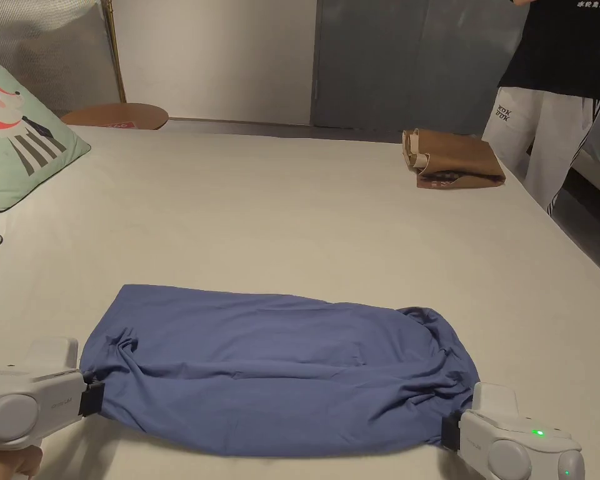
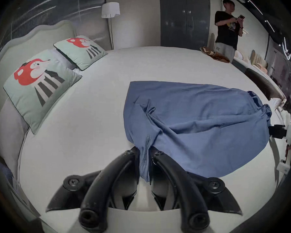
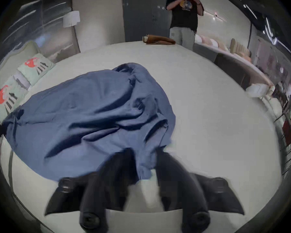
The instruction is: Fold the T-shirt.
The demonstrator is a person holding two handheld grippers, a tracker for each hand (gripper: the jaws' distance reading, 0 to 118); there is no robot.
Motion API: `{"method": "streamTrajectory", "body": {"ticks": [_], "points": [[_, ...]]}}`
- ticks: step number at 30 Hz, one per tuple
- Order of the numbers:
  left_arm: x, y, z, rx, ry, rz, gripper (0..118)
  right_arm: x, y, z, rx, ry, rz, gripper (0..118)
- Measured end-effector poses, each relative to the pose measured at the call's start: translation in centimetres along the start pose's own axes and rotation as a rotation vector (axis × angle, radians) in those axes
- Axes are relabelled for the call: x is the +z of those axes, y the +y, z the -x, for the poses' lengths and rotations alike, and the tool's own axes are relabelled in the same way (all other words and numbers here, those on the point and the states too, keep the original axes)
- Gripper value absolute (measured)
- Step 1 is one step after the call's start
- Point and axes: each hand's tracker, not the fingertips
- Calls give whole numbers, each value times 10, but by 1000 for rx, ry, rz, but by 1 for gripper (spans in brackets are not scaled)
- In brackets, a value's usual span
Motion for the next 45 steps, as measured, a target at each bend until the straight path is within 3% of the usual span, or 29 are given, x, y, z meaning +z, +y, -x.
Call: {"method": "streamTrajectory", "body": {"ticks": [9, 16, 24, 29, 31, 33, 34, 35, 36, 37, 45], "points": [[27, -29, 21, 105, -22, -6, 4, 60, 4, -18, 6, -16, -106, 8], [64, -82, 27, 194, -62, 30, 4, 96, -37, -43, -55, 29, -91, 8], [64, -133, 22, 175, -27, 124, 4, 97, -105, -51, -101, 17, 5, 8], [59, -138, 16, 158, 7, 129, 4, 98, -111, -43, -140, -5, 6, 8], [59, -135, 14, 158, 16, 129, 11, 97, -105, -41, -142, -14, 18, 10], [63, -130, 11, 146, 27, 140, 33, 106, -99, -36, -140, -25, 14, 31], [69, -125, 8, 149, 30, 133, 55, 125, -92, -29, -139, -39, -17, 52], [72, -121, 8, 153, 10, 108, 88, 131, -86, -26, -135, -41, -47, 84], [79, -114, 5, 164, -27, 56, 105, 141, -78, -23, -124, -26, -100, 102], [88, -105, 1, 177, -46, 0, 109, 151, -68, -19, -117, -12, -152, 109], [170, -31, -54, 132, -129, -546, 108, 222, 1, 17, -54, 81, -604, 110]]}}
